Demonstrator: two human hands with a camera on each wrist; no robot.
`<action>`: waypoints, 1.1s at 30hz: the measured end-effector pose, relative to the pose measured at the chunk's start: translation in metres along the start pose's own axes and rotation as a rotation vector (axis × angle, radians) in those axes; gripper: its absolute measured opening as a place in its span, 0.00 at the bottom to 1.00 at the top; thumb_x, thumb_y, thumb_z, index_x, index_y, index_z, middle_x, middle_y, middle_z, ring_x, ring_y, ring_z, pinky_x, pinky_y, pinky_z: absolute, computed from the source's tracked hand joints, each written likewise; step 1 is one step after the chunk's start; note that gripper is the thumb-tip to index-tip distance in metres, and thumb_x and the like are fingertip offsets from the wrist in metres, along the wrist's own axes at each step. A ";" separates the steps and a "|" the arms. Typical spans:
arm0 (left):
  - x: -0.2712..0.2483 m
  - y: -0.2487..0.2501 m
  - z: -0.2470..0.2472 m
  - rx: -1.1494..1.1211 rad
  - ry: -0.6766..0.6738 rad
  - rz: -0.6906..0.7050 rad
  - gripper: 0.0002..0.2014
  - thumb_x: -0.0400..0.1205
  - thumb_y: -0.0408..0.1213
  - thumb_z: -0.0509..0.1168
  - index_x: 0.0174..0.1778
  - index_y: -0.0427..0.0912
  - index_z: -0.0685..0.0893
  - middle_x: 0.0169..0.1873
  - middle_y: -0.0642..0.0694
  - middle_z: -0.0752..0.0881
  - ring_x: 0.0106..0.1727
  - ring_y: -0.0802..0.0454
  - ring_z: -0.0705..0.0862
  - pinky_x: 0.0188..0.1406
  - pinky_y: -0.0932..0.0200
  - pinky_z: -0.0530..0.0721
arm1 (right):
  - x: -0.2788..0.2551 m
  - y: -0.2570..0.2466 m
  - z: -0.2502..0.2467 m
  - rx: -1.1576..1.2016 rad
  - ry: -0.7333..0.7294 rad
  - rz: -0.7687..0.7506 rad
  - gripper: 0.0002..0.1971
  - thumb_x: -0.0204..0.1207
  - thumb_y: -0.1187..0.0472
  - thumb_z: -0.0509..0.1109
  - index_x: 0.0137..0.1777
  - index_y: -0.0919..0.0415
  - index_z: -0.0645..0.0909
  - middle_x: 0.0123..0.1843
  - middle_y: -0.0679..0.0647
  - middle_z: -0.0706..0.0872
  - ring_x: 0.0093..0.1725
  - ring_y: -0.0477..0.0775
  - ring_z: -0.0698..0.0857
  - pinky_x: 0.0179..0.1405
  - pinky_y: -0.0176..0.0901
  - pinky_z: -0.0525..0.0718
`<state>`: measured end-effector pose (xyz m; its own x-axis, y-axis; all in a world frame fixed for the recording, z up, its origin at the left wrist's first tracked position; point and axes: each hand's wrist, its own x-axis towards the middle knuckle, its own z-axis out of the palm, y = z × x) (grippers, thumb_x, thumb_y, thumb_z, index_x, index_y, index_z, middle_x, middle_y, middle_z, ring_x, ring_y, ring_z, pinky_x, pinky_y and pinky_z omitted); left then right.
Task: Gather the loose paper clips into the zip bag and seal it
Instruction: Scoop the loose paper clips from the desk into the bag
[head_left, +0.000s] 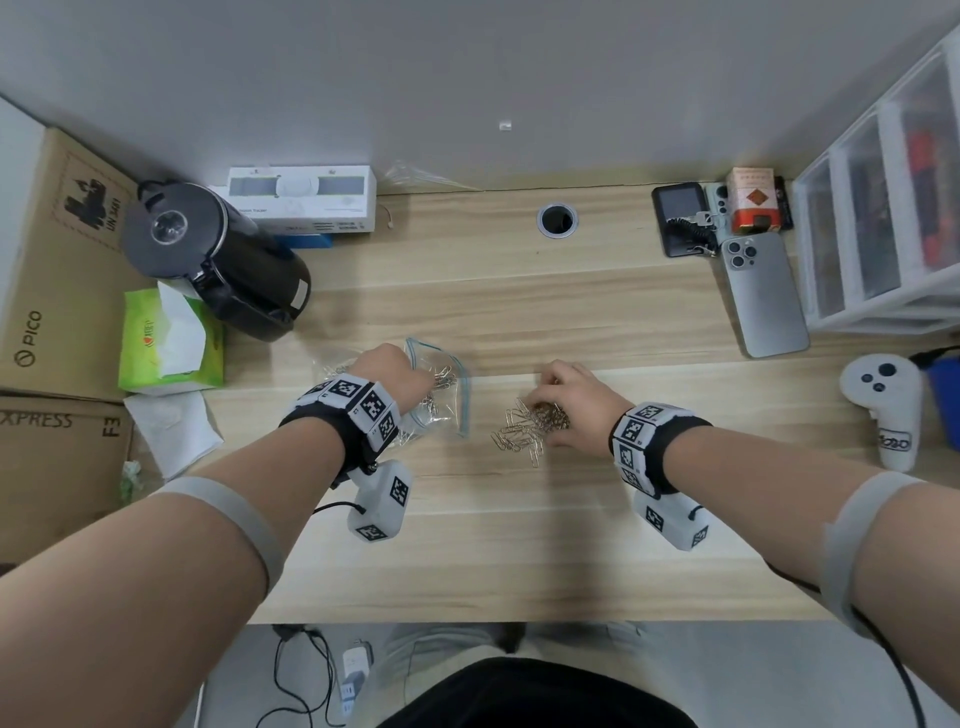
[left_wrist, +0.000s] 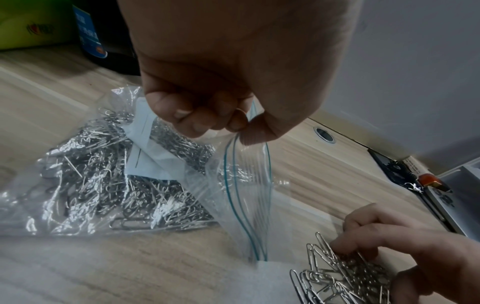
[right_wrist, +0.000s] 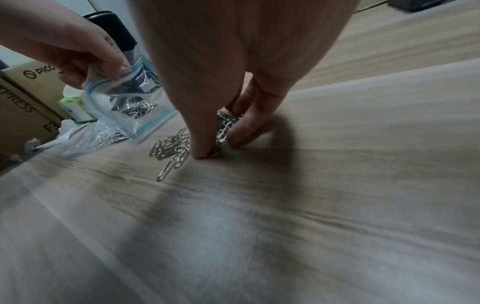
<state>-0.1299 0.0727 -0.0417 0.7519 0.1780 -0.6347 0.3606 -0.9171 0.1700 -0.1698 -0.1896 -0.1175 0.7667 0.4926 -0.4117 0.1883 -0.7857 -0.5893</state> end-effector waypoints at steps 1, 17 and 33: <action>0.000 -0.001 0.000 -0.003 -0.001 -0.002 0.15 0.77 0.44 0.64 0.28 0.41 0.70 0.25 0.45 0.75 0.26 0.46 0.73 0.26 0.60 0.68 | 0.000 -0.001 0.000 0.004 0.004 -0.005 0.27 0.65 0.56 0.83 0.66 0.51 0.83 0.60 0.52 0.73 0.64 0.55 0.71 0.69 0.42 0.69; 0.002 -0.005 0.001 -0.012 -0.004 0.024 0.17 0.78 0.44 0.64 0.27 0.42 0.69 0.25 0.46 0.73 0.26 0.47 0.72 0.26 0.60 0.68 | 0.000 -0.028 0.006 0.004 0.042 0.099 0.12 0.70 0.68 0.69 0.50 0.59 0.90 0.51 0.56 0.88 0.53 0.59 0.85 0.56 0.46 0.81; 0.000 -0.024 -0.008 -0.151 -0.072 0.139 0.15 0.75 0.44 0.67 0.25 0.45 0.72 0.24 0.45 0.73 0.29 0.47 0.72 0.31 0.55 0.69 | 0.073 -0.125 -0.008 0.674 0.169 0.354 0.10 0.59 0.66 0.81 0.30 0.49 0.88 0.32 0.44 0.89 0.35 0.45 0.87 0.43 0.40 0.88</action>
<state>-0.1339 0.0977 -0.0397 0.7611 0.0226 -0.6482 0.3389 -0.8660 0.3676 -0.1322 -0.0586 -0.0679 0.8049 0.1485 -0.5746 -0.4574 -0.4616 -0.7601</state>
